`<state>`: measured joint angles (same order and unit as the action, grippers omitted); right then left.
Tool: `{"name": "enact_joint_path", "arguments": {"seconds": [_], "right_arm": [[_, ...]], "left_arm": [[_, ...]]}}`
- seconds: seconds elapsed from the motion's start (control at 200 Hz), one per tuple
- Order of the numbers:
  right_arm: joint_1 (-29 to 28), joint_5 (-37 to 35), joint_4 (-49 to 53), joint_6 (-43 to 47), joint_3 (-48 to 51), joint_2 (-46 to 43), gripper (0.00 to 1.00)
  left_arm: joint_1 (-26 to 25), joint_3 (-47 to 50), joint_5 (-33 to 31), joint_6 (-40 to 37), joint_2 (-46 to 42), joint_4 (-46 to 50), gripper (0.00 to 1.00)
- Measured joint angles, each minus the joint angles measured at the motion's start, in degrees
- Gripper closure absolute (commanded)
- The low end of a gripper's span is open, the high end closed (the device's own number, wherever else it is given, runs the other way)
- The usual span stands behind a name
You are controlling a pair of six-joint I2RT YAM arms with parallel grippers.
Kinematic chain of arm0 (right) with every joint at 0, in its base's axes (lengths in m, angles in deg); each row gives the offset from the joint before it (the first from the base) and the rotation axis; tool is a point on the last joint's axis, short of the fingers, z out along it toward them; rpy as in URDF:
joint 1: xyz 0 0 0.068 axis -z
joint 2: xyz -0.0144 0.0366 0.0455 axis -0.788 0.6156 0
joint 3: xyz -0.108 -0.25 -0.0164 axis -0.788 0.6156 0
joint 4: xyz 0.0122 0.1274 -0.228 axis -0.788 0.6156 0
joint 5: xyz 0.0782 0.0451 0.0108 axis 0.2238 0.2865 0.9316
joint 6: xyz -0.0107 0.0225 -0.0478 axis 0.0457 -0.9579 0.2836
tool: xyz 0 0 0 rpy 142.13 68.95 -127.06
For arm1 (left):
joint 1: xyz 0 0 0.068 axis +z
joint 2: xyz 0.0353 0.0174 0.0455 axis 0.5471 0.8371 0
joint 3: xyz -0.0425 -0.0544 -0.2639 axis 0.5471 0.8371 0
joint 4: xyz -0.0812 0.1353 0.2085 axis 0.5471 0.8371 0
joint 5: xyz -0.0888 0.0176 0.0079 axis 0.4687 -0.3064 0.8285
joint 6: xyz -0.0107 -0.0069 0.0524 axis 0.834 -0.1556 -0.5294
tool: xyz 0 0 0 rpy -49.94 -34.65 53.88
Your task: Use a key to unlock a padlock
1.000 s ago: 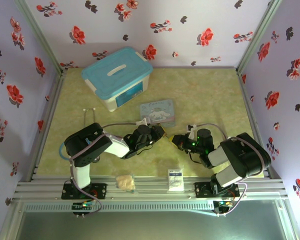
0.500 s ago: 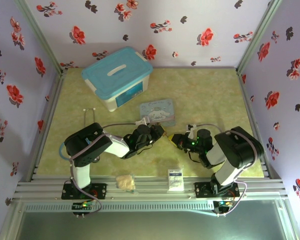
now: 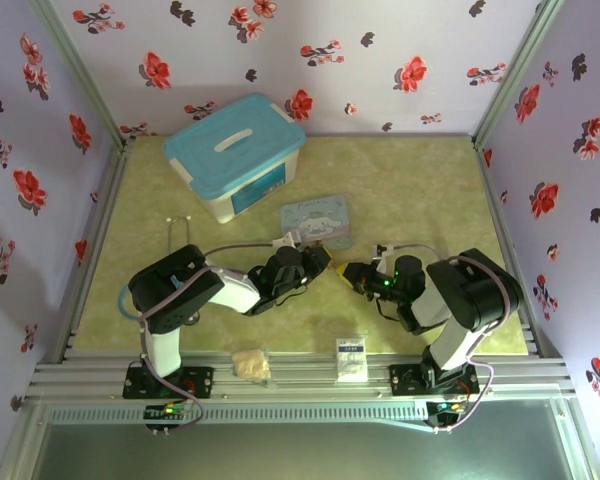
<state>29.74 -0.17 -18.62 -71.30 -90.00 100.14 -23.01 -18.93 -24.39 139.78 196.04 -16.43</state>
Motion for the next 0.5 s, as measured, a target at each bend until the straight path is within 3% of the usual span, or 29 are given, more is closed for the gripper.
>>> {"name": "enact_joint_path", "arguments": {"seconds": [0.31, 0.5], "right_arm": [[0.44, -0.37, 1.6, -2.8, -2.03, -1.64, 1.0], [0.57, 0.09, 1.46, -4.81, -3.04, 1.09, 1.0]], "left_arm": [[0.55, -1.75, 0.11, -0.04, -0.02, 0.26, 0.99], [0.59, -3.19, -0.57, -1.66, -0.17, 5.11, 0.95]]}}
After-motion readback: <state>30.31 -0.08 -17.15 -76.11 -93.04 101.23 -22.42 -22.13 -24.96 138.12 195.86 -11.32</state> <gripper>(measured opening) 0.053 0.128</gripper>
